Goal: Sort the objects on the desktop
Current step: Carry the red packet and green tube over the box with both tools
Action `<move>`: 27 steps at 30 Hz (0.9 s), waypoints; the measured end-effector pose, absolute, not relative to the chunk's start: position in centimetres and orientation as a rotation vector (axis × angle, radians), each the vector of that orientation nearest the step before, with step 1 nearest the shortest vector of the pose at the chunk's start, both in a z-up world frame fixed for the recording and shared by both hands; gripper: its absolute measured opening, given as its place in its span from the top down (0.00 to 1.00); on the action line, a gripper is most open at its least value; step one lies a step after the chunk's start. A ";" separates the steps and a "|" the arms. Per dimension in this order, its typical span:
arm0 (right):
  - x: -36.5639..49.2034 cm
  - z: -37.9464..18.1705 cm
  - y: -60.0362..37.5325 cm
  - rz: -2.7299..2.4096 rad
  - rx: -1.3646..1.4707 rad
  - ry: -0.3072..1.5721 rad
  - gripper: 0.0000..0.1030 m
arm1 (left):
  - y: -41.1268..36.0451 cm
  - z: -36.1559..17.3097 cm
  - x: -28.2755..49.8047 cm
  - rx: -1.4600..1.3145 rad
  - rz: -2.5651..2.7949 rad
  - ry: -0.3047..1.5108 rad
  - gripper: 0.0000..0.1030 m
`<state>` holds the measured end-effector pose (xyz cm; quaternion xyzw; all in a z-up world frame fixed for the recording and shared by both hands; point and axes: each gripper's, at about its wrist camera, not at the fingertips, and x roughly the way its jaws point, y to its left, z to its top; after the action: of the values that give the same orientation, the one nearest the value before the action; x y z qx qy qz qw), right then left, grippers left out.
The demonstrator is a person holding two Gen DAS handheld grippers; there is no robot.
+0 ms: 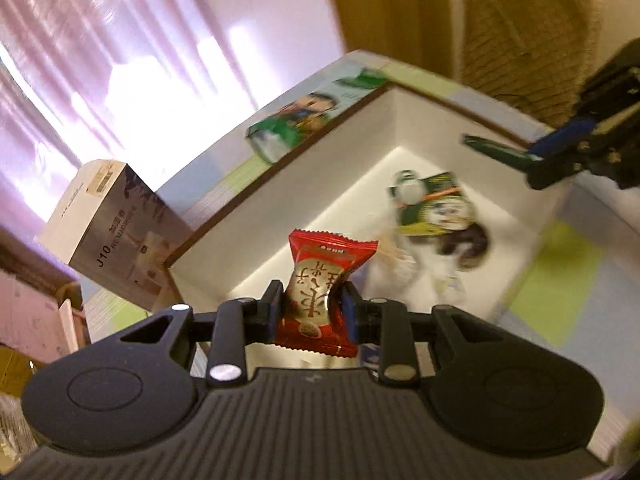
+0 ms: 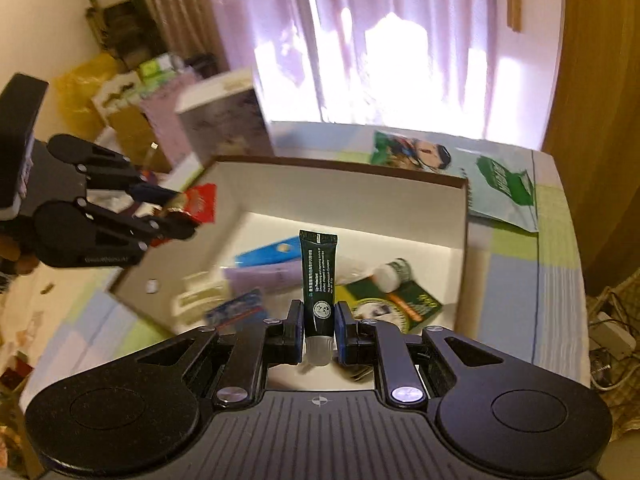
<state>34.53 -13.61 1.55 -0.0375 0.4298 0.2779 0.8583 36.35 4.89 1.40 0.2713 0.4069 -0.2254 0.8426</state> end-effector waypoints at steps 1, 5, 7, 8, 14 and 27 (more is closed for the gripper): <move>35.4 1.1 -13.5 0.574 -0.083 0.916 0.83 | 4.9 0.9 37.4 0.562 -0.473 0.879 0.75; 38.2 -0.2 -13.4 0.535 -0.099 0.963 0.83 | 5.5 -1.5 41.0 0.546 -0.437 0.974 0.75; 39.6 -0.9 -13.1 0.517 -0.098 0.987 0.83 | 5.5 -2.8 42.2 0.575 -0.412 0.999 0.75; 40.2 -1.3 -13.0 0.510 -0.094 0.998 0.83 | 5.4 -3.5 42.7 0.593 -0.399 1.008 0.75; 42.6 -3.3 -12.1 0.488 -0.086 1.050 0.83 | 5.5 -6.8 45.7 0.591 -0.361 1.082 0.74; 46.2 -5.4 -10.9 0.473 -0.111 1.103 0.83 | 5.1 -9.6 47.6 0.679 -0.328 1.118 0.63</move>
<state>46.19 -10.90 -5.39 -0.0523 0.5186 0.2223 0.8240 47.62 5.15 -9.61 0.3145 0.5175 -0.1518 0.7812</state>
